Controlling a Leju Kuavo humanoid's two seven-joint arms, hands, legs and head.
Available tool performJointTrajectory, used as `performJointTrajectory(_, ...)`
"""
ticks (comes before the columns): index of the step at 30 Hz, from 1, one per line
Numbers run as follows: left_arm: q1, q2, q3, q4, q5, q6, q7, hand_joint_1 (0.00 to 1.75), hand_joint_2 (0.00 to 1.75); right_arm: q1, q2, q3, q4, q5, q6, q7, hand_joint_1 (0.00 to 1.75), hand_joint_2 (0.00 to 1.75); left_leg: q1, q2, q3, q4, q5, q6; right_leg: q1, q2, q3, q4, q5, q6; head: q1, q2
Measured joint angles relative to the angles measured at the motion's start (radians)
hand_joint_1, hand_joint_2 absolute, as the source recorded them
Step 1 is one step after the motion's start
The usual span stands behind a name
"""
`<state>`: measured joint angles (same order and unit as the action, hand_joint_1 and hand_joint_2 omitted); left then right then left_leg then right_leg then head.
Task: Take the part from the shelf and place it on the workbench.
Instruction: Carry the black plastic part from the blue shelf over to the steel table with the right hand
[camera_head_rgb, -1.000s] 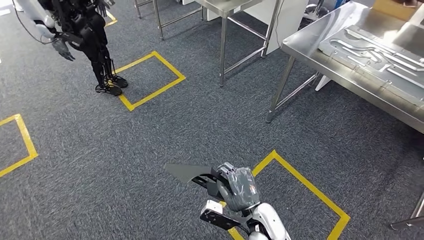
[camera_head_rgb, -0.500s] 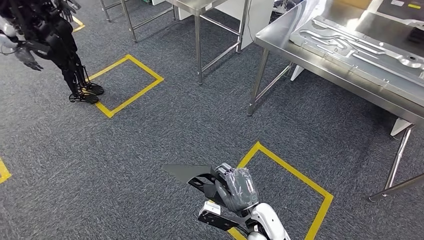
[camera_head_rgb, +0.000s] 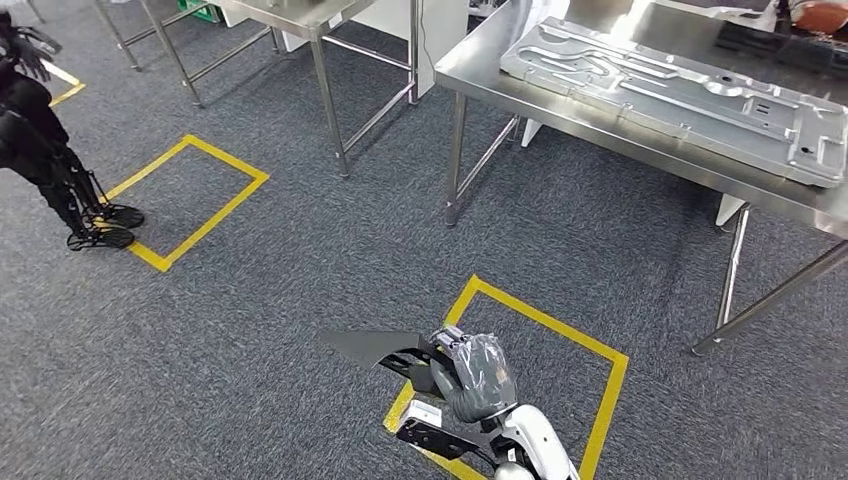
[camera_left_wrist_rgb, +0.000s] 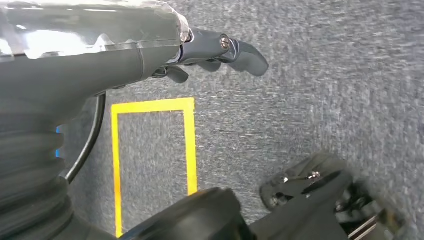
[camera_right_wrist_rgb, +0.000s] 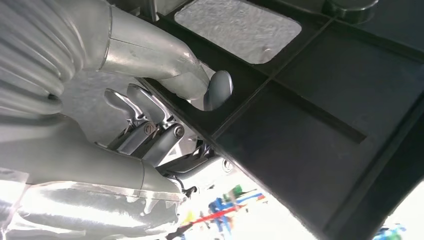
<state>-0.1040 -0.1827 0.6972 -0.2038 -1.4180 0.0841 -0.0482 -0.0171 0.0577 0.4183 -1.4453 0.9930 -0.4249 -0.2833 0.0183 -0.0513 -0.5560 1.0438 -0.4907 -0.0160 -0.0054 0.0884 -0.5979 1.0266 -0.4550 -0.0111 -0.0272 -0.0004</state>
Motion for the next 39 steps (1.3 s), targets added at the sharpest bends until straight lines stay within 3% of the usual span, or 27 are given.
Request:
performJointTrajectory(1,0.0,0.0,0.0,0.0,0.0,-0.001,0.0,0.0,1.75,0.0,0.0,0.0,0.0,0.0,0.0,0.0,1.75,1.75,-0.001,-0.011,0.005,-0.014,-0.003,0.003,-0.001,0.008,-0.005,0.001,0.002,0.006,0.0,0.0)
performJointTrajectory(3,-0.004,-0.002,0.0,0.0,-0.001,-0.003,0.002,0.0,1.75,0.0,0.0,0.0,0.0,0.001,0.001,-0.001,1.75,1.75,-0.001,-0.001,0.006,-0.022,-0.001,0.014,-0.004,0.022,-0.012,-0.001,0.006,0.019,0.0,0.0)
performJointTrajectory(5,-0.006,-0.005,0.0,0.0,-0.002,-0.004,0.004,0.0,1.75,-0.001,0.0,0.0,-0.001,0.001,0.001,-0.002,1.75,1.75,0.003,0.019,0.011,-0.034,0.006,0.027,-0.001,-0.003,-0.025,0.024,-0.01,0.028,0.0,0.0)
performJointTrajectory(7,-0.004,-0.006,0.0,0.0,-0.003,-0.005,0.006,0.0,1.75,-0.005,0.0,0.0,-0.001,0.002,0.002,-0.003,1.75,1.75,0.003,0.042,0.015,-0.04,0.008,0.036,-0.001,-0.053,-0.073,0.122,-0.061,0.035,0.0,0.0)
performJointTrajectory(9,-0.003,-0.006,0.0,0.0,-0.003,-0.006,0.009,0.0,1.75,-0.006,0.0,0.0,0.0,0.002,0.003,-0.003,1.75,1.75,0.001,0.065,0.015,-0.039,0.006,0.038,-0.006,-0.076,-0.137,0.244,-0.105,0.041,0.0,0.0)
performJointTrajectory(10,-0.003,-0.006,0.0,0.0,-0.003,-0.006,0.01,0.0,1.75,-0.006,0.0,0.0,0.002,0.002,0.003,-0.004,1.75,1.75,0.0,0.077,0.016,-0.039,0.005,0.038,-0.008,-0.081,-0.152,0.27,-0.104,0.043,0.0,0.0)
performJointTrajectory(11,-0.002,-0.006,0.0,0.0,-0.003,-0.006,0.01,0.0,1.75,-0.006,0.0,0.0,0.004,0.002,0.003,-0.004,1.75,1.75,0.0,0.087,0.017,-0.039,0.002,0.036,-0.01,-0.084,-0.147,0.257,-0.085,0.044,0.0,0.0)
performJointTrajectory(12,-0.002,-0.006,0.0,0.0,-0.004,-0.006,0.011,0.0,1.75,-0.006,0.0,0.0,0.005,0.002,0.004,-0.004,1.75,1.75,0.0,0.096,0.021,-0.039,0.0,0.034,-0.01,-0.091,-0.122,0.205,-0.052,0.043,0.0,0.0)
performJointTrajectory(14,-0.002,-0.007,0.0,0.0,-0.006,-0.006,0.012,0.0,1.75,-0.007,0.0,0.0,0.006,0.002,0.004,-0.004,1.75,1.75,-0.002,0.112,0.029,-0.038,-0.007,0.026,-0.004,-0.128,-0.05,0.066,0.005,0.036,0.0,0.0)
performJointTrajectory(16,-0.002,-0.007,0.0,0.0,-0.008,-0.006,0.013,0.0,1.75,-0.009,0.0,0.0,0.006,0.002,0.004,-0.004,1.75,1.75,-0.007,0.125,0.035,-0.039,-0.014,0.015,0.005,-0.151,-0.015,-0.004,0.017,0.024,0.0,0.0)
performJointTrajectory(18,-0.002,-0.007,0.0,0.0,-0.009,-0.006,0.013,0.0,1.75,-0.009,0.0,0.0,0.006,0.002,0.004,-0.004,1.75,1.75,-0.009,0.141,0.042,-0.043,-0.019,0.005,0.009,-0.135,-0.015,-0.008,0.014,0.014,0.0,0.0)
performJointTrajectory(20,-0.002,-0.007,0.0,0.0,-0.009,-0.006,0.012,0.0,1.75,-0.008,0.001,0.0,0.006,0.002,0.004,-0.005,1.75,1.75,-0.005,0.126,0.041,-0.024,-0.038,-0.006,0.004,-0.115,-0.01,-0.017,0.017,0.002,0.0,0.0)
performJointTrajectory(21,-0.001,-0.007,0.0,0.0,-0.008,-0.006,0.011,0.0,1.75,-0.008,0.001,0.0,0.006,0.002,0.003,-0.005,1.75,1.75,-0.003,0.107,0.026,0.013,-0.061,-0.01,0.001,-0.106,-0.007,-0.022,0.019,-0.004,0.0,0.0)
performJointTrajectory(23,-0.001,-0.007,0.0,0.0,-0.007,-0.006,0.007,0.0,1.75,-0.007,0.002,-0.001,0.005,0.002,0.003,-0.005,1.75,1.75,-0.001,0.069,-0.036,0.142,-0.125,-0.015,-0.001,-0.088,-0.005,-0.024,0.02,-0.011,0.0,0.0)
performJointTrajectory(24,-0.003,-0.006,0.0,0.0,-0.006,-0.006,0.005,0.0,1.75,-0.005,0.003,-0.001,0.005,0.002,0.003,-0.005,1.75,1.75,-0.001,0.063,-0.069,0.206,-0.148,-0.017,0.0,-0.078,-0.005,-0.023,0.02,-0.012,0.0,0.0)
performJointTrajectory(25,-0.005,-0.006,0.0,0.0,-0.006,-0.006,0.004,0.0,1.75,-0.002,0.003,-0.001,0.006,0.002,0.003,-0.005,1.75,1.75,-0.001,0.062,-0.09,0.244,-0.151,-0.018,0.001,-0.066,-0.004,-0.022,0.019,-0.013,0.0,0.0)
performJointTrajectory(26,-0.006,-0.006,0.0,0.0,-0.007,-0.006,0.004,0.0,1.75,-0.001,0.003,-0.001,0.006,0.002,0.003,-0.005,1.75,1.75,-0.001,0.061,-0.093,0.241,-0.133,-0.018,0.001,-0.053,-0.003,-0.021,0.019,-0.012,0.0,0.0)
performJointTrajectory(27,-0.006,-0.006,0.0,0.0,-0.007,-0.005,0.004,0.0,1.75,0.0,0.003,-0.001,0.006,0.003,0.003,-0.005,1.75,1.75,-0.001,0.058,-0.077,0.198,-0.096,-0.016,0.001,-0.039,-0.001,-0.019,0.018,-0.011,0.0,0.0)
performJointTrajectory(29,-0.004,-0.006,0.0,0.0,-0.008,-0.006,0.004,0.0,1.75,0.001,0.003,-0.001,0.006,0.003,0.003,-0.005,1.75,1.75,0.0,0.03,-0.024,0.063,-0.022,-0.008,0.002,-0.014,0.0,-0.013,0.014,-0.006,0.0,0.0)
performJointTrajectory(30,-0.003,-0.005,0.0,0.0,-0.009,-0.006,0.005,0.0,1.75,0.0,0.003,-0.001,0.006,0.003,0.003,-0.005,1.75,1.75,0.001,0.012,-0.004,0.013,-0.004,-0.003,0.002,-0.003,-0.004,-0.009,0.014,-0.001,0.0,0.0)
performJointTrajectory(32,-0.003,-0.005,0.0,0.0,-0.008,-0.006,0.005,0.0,1.75,0.001,0.003,-0.001,0.005,0.003,0.003,-0.004,1.75,1.75,0.0,-0.008,0.007,-0.02,-0.004,0.006,0.001,0.013,-0.014,-0.005,0.017,0.011,0.0,0.0)
performJointTrajectory(34,-0.006,-0.008,0.0,0.0,-0.009,-0.007,0.005,0.0,1.75,0.003,0.003,-0.001,0.005,0.003,0.003,-0.004,1.75,1.75,0.001,0.006,0.009,-0.029,0.002,0.018,-0.001,0.022,-0.018,-0.007,0.021,0.024,0.0,0.0)
performJointTrajectory(36,-0.007,-0.011,0.0,0.0,-0.01,-0.009,0.005,0.0,1.75,0.003,0.002,-0.001,0.004,0.003,0.002,-0.004,1.75,1.75,0.005,0.026,0.014,-0.038,0.008,0.032,0.001,-0.01,-0.032,0.025,-0.002,0.033,0.0,0.0)
performJointTrajectory(38,-0.004,-0.012,0.0,0.0,-0.01,-0.009,0.005,0.0,1.75,0.002,0.002,-0.001,0.003,0.003,0.002,-0.004,1.75,1.75,0.004,0.048,0.015,-0.042,0.009,0.039,0.0,-0.06,-0.086,0.136,-0.061,0.041,0.0,0.0)
performJointTrajectory(39,-0.003,-0.012,0.0,0.0,-0.011,-0.009,0.005,0.0,1.75,0.002,0.002,-0.001,0.003,0.003,0.002,-0.004,1.75,1.75,0.003,0.06,0.015,-0.042,0.009,0.04,-0.003,-0.073,-0.121,0.206,-0.091,0.045,0.0,0.0)
